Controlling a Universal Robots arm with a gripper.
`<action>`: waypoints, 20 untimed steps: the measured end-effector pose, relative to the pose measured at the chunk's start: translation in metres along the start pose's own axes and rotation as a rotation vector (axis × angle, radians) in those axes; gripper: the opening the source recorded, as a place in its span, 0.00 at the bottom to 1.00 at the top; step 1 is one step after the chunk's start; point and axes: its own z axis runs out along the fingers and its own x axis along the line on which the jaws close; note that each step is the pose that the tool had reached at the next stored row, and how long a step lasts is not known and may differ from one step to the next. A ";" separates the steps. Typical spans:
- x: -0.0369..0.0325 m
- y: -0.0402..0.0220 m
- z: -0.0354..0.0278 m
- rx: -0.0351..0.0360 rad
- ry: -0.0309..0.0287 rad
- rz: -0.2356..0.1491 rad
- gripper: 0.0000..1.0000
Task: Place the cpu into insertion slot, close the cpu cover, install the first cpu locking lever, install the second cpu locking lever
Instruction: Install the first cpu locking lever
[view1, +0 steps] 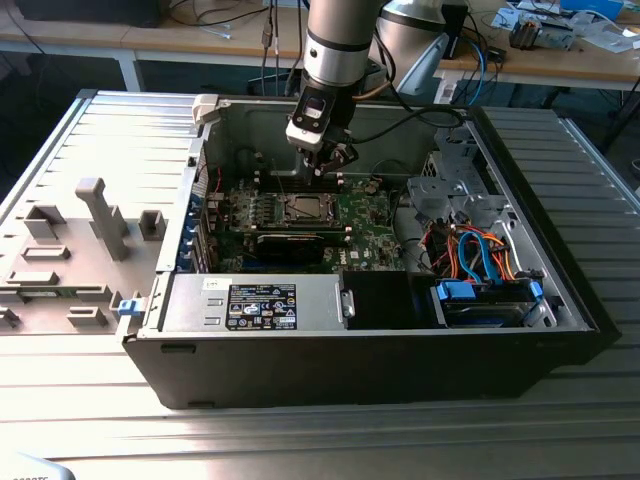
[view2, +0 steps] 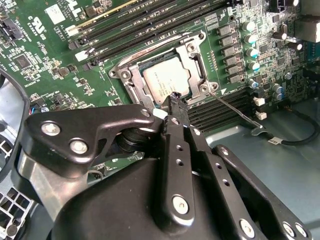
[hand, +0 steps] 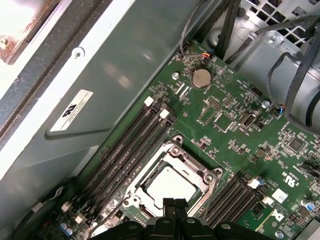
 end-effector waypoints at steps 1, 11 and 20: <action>0.0000 0.0000 0.0000 0.0000 -0.0001 -0.001 0.11; 0.0000 0.0000 0.0001 0.0003 -0.0003 -0.007 0.11; 0.0000 0.0000 0.0001 0.0007 -0.0005 -0.012 0.11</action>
